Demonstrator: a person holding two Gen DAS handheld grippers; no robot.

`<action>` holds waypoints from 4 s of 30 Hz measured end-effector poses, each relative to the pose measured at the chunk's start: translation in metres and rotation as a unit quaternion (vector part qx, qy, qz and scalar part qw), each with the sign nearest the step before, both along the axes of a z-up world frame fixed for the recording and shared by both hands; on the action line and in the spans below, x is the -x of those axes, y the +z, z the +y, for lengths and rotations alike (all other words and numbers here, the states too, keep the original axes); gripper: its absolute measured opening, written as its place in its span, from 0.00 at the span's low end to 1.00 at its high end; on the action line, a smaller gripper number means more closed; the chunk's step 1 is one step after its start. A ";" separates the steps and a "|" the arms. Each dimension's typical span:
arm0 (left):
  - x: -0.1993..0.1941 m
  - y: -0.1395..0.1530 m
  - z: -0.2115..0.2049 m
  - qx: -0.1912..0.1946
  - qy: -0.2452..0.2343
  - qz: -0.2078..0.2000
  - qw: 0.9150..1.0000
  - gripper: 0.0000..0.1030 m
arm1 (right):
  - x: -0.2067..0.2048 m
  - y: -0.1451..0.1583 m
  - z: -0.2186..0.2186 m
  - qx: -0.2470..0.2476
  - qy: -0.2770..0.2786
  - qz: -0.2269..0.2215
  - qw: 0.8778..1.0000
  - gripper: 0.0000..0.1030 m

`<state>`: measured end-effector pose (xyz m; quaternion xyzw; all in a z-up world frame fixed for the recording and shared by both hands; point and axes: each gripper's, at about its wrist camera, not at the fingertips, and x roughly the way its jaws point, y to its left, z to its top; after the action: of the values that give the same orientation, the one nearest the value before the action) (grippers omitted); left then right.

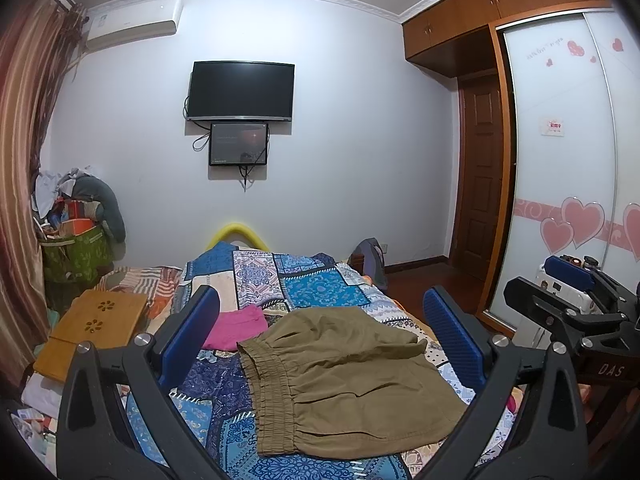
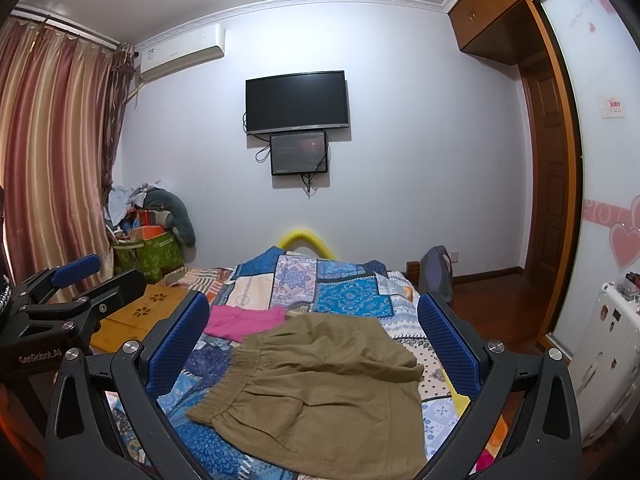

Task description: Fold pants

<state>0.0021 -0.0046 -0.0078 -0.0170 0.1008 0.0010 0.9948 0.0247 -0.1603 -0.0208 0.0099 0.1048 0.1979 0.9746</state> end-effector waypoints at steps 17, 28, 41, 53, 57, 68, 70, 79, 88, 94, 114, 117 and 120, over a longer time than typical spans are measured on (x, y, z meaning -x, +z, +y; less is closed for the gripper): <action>-0.004 -0.001 0.003 0.007 0.000 0.004 1.000 1.00 | 0.003 -0.001 0.002 0.000 0.001 0.000 1.000 1.00; -0.016 -0.006 0.005 0.009 0.000 0.016 1.000 1.00 | -0.004 -0.007 0.005 0.008 -0.004 0.008 1.000 1.00; -0.106 -0.071 0.045 0.014 0.030 0.131 0.991 1.00 | -0.076 -0.062 -0.024 0.032 -0.052 0.099 0.993 1.00; -0.210 -0.162 0.099 0.012 0.045 0.279 0.959 0.97 | -0.165 -0.137 -0.052 0.113 -0.058 0.211 0.969 1.00; -0.236 -0.187 0.101 0.015 0.030 0.319 0.947 0.90 | -0.195 -0.162 -0.062 0.104 -0.057 0.255 0.960 1.00; -0.278 -0.240 0.090 0.017 -0.012 0.394 0.919 0.86 | -0.248 -0.221 -0.069 0.088 -0.010 0.374 0.923 0.60; -0.283 -0.244 0.090 0.017 -0.013 0.399 0.917 0.86 | -0.251 -0.227 -0.067 0.094 -0.003 0.379 0.921 0.54; -0.288 -0.250 0.089 -0.013 0.008 0.385 0.923 0.72 | -0.243 -0.227 -0.063 0.129 0.007 0.361 0.923 0.13; -0.289 -0.250 0.099 0.002 0.000 0.397 0.918 0.73 | -0.253 -0.226 -0.056 0.139 0.005 0.373 0.917 0.13; -0.281 -0.220 0.104 0.023 -0.014 0.388 0.921 0.73 | -0.246 -0.198 -0.062 0.128 0.009 0.358 0.925 0.27; -0.336 -0.244 0.106 -0.005 0.032 0.397 0.917 0.73 | -0.342 -0.228 -0.039 0.106 0.030 0.392 0.913 0.25; -0.335 -0.242 0.097 -0.074 0.067 0.367 0.925 0.71 | -0.337 -0.230 -0.030 0.134 0.025 0.374 0.917 0.24; -0.335 -0.244 0.089 -0.122 0.082 0.350 0.925 0.71 | -0.333 -0.231 -0.023 0.159 0.023 0.359 0.919 0.23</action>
<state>0.3368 0.0842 -0.2522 0.0975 0.4403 0.1004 0.8869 0.3574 -0.1831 -0.2519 -0.0774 0.4784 0.1836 0.8552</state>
